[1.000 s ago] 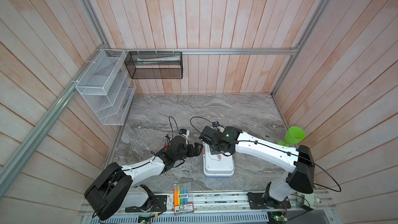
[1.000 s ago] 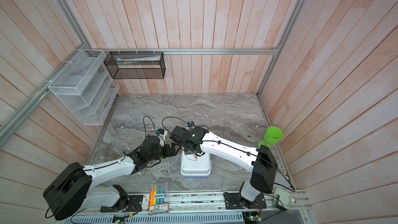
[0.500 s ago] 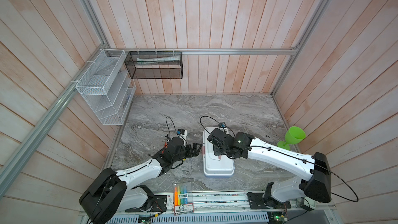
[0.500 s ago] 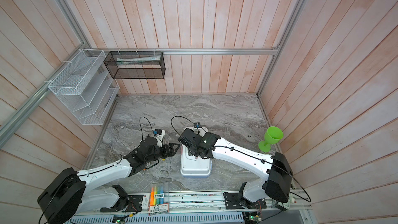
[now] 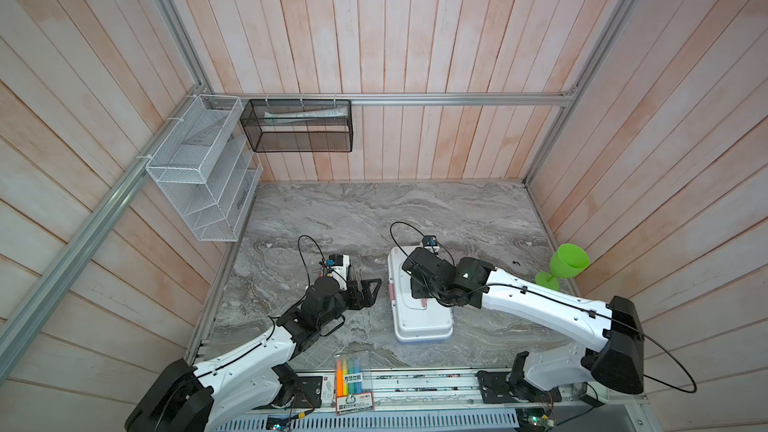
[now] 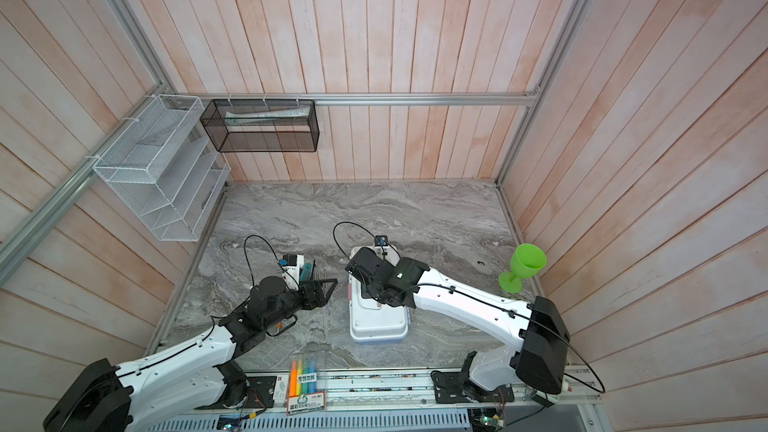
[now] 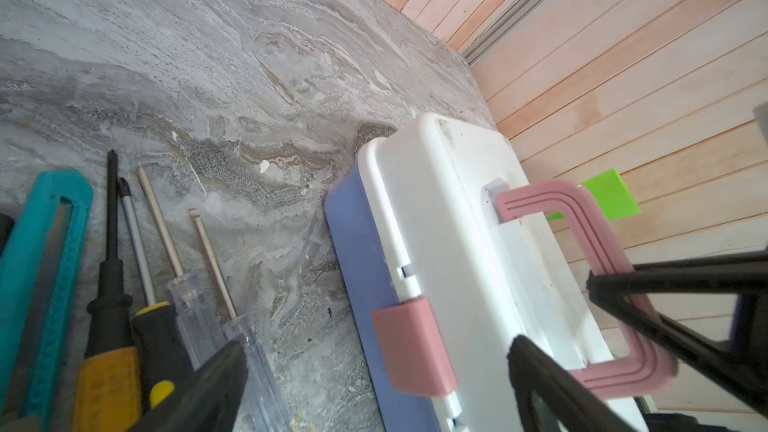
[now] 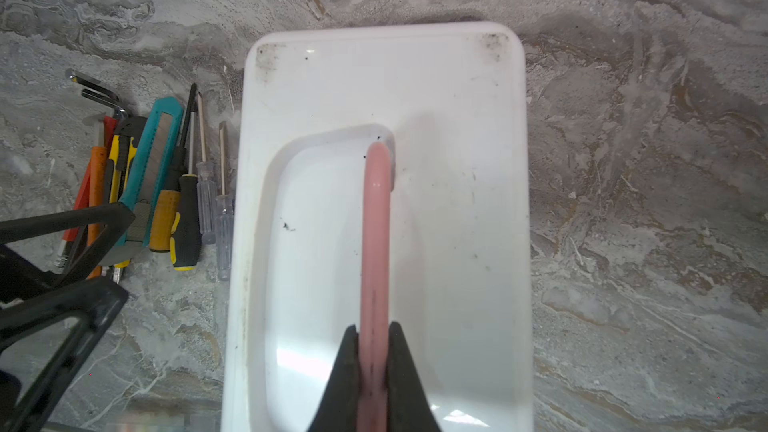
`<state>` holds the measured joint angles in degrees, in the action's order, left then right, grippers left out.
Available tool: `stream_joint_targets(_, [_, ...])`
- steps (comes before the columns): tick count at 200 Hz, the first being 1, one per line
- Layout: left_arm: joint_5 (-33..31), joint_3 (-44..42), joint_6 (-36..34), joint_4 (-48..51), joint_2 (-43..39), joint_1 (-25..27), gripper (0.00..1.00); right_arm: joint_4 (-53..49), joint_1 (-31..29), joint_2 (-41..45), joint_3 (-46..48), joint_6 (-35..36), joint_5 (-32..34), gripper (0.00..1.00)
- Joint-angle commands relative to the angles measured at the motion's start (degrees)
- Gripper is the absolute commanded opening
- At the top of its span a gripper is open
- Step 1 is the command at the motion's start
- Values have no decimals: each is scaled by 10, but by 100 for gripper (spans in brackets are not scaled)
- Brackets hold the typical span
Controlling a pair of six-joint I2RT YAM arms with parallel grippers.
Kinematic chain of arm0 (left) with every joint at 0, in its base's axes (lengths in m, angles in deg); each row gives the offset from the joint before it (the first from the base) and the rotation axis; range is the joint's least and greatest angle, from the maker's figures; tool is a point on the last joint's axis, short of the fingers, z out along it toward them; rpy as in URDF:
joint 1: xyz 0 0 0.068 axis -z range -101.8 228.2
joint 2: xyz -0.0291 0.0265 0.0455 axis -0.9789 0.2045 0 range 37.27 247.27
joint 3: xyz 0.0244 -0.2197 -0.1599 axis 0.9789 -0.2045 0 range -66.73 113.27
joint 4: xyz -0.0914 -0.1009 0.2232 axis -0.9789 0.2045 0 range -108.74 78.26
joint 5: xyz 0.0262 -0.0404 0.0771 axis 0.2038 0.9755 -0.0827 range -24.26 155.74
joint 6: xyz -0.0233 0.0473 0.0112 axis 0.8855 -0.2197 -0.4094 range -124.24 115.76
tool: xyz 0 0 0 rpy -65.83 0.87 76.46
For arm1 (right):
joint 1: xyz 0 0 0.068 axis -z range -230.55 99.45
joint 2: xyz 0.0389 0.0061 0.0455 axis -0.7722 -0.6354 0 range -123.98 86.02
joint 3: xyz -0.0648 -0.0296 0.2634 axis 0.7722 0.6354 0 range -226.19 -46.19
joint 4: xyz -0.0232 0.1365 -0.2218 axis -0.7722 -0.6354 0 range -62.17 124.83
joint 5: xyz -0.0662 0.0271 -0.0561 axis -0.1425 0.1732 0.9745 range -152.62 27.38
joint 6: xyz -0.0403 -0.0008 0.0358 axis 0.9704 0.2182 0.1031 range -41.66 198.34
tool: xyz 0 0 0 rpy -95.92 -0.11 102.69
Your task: Pack the tool kit
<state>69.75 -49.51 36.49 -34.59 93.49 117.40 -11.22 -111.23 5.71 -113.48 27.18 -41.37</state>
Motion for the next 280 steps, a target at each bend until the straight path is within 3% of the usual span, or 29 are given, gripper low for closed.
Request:
stream_joint_targets(1, [12, -16, -19, -16, -28, 4, 100, 9, 2, 15, 8, 6, 5, 2])
stream_joint_targets(43, [28, -25, -47, 1, -82, 4, 100, 60, 1, 37, 20, 4, 0, 0])
stream_joint_targets(78, [61, -18, -58, 21, -114, 4, 100, 168, 6, 52, 17, 74, -60, 0])
stream_joint_targets(135, [14, 14, -60, 121, -161, 4, 100, 318, 63, 63, 68, 174, -153, 0])
stream_joint_targets(172, [17, 52, -48, 172, -163, 4, 100, 493, 155, 76, 169, 168, -325, 0])
stream_joint_targets(188, [41, 76, -45, 184, -148, 4, 100, 554, 193, 97, 222, 146, -374, 0])
stream_joint_targets(211, [30, 114, -28, 213, -111, 7, 100, 612, 265, 145, 299, 119, -445, 0])
stream_joint_targets(247, [-11, 132, -23, 170, -43, 55, 100, 601, 378, 204, 361, 120, -524, 0])
stream_joint_targets(280, [-11, 175, -31, 153, 60, 87, 100, 561, 445, 246, 403, 126, -516, 0])
